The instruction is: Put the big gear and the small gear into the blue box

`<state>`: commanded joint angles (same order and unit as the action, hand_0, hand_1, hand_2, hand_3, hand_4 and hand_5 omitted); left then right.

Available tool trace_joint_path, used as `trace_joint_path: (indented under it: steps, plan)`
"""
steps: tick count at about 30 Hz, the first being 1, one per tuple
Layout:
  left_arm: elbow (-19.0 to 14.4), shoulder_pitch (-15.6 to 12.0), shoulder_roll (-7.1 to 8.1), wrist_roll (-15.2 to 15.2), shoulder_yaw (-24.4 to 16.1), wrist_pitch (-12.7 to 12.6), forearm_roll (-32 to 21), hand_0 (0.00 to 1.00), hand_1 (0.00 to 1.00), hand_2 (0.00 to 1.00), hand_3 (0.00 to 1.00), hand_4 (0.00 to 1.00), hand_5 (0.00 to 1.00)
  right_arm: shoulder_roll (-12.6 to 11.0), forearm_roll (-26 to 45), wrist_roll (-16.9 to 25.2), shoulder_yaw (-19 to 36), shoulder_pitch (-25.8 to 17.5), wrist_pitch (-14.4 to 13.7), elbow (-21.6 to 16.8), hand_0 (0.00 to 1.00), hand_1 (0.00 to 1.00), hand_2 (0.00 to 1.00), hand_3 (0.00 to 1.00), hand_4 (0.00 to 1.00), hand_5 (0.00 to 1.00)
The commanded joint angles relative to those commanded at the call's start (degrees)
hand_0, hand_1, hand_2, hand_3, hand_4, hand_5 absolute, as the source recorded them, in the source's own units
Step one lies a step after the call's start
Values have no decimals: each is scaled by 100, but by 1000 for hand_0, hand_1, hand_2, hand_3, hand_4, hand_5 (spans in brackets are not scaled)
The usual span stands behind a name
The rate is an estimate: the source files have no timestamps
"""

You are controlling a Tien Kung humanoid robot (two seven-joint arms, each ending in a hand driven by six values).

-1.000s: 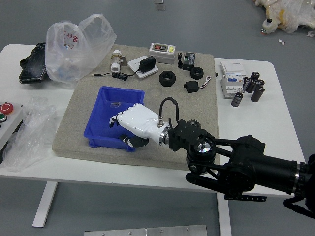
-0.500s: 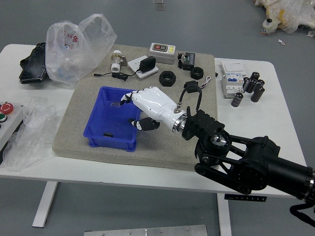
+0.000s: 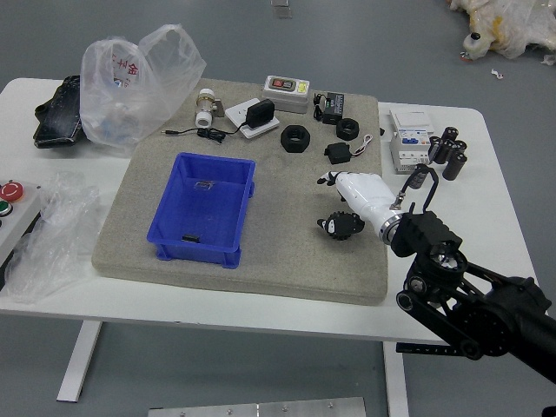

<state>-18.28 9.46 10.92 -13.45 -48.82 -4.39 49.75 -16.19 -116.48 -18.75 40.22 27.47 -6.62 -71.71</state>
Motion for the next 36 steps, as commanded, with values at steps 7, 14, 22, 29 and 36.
trace_joint_path:
  steps: [7, 14, 22, 29, 36]
  plan:
    - [0, 1, -4, -6, -10, 5, 19, 572, 518, 531, 643, 658, 151, -16, 59, -52, 70, -234, 52, -102, 312, 607, 870, 863, 946, 427]
    - [-1, -3, -8, -3, -7, 5, 18, 573, 518, 531, 643, 657, 151, -32, 58, -88, 20, -304, -19, -133, 289, 550, 754, 782, 758, 248]
    - [-1, -7, -13, -1, -2, 5, 15, 573, 518, 531, 642, 657, 153, -55, -44, -141, -89, -342, -296, -98, 212, 362, 380, 411, 2, 2]
    - [0, 0, -11, 7, 13, 2, -1, 573, 519, 531, 643, 658, 153, -86, -80, -159, -126, -321, -374, -70, 205, 354, 327, 350, 2, 2]
    - [-4, 1, -6, -3, 2, 4, 7, 573, 517, 531, 643, 658, 152, -156, -2, -15, -457, 162, -553, -218, 201, 353, 323, 339, 2, 2]
